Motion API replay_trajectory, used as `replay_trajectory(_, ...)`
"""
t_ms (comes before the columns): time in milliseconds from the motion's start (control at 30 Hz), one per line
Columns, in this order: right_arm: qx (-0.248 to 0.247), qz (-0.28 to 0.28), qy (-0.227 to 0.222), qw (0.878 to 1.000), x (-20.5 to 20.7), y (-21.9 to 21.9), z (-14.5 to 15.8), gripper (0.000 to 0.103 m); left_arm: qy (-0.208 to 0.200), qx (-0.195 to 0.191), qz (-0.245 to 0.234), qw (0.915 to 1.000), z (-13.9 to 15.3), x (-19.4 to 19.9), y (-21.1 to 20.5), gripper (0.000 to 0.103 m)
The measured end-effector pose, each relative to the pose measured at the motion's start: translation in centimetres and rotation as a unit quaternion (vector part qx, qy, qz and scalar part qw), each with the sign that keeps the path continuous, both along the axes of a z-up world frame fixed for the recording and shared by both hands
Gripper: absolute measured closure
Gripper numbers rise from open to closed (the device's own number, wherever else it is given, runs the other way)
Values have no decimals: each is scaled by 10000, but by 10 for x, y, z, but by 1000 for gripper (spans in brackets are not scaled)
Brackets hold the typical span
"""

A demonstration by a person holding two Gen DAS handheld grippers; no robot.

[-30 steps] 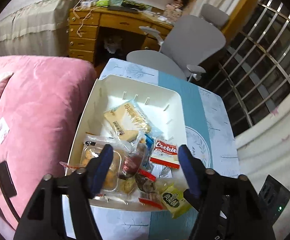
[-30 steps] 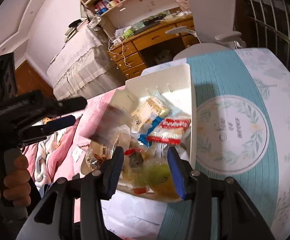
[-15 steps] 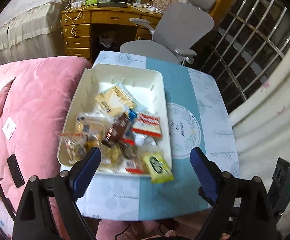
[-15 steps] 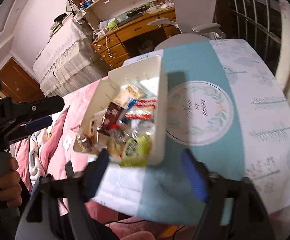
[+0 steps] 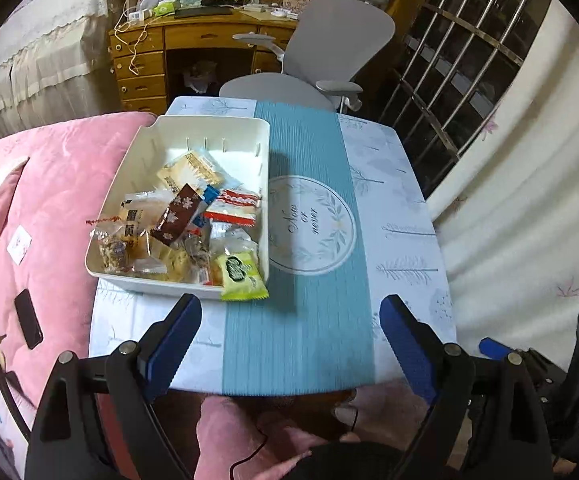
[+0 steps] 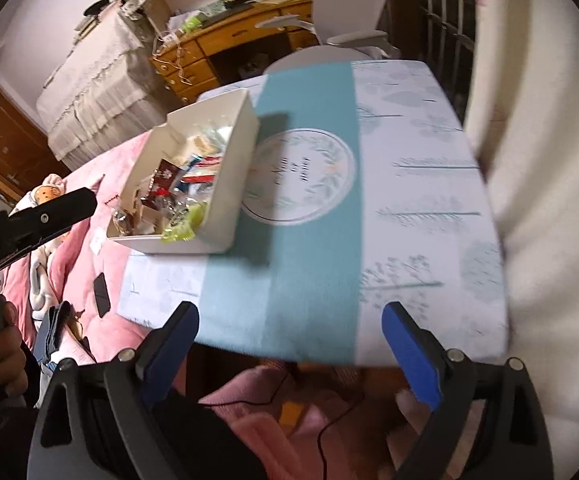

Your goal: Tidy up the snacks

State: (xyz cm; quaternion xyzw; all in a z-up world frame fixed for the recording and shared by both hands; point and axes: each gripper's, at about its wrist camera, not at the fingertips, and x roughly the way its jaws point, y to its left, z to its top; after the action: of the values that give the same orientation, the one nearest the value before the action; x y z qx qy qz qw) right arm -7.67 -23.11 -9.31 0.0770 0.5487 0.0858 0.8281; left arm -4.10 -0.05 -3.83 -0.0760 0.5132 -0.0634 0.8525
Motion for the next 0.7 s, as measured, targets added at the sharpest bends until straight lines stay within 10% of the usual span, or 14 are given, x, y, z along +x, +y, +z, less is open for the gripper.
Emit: replay_trajectory(700,-380,-382,-298,9981,-25,-12,49,6,-611,777,509,9938,32,-41,-37,5)
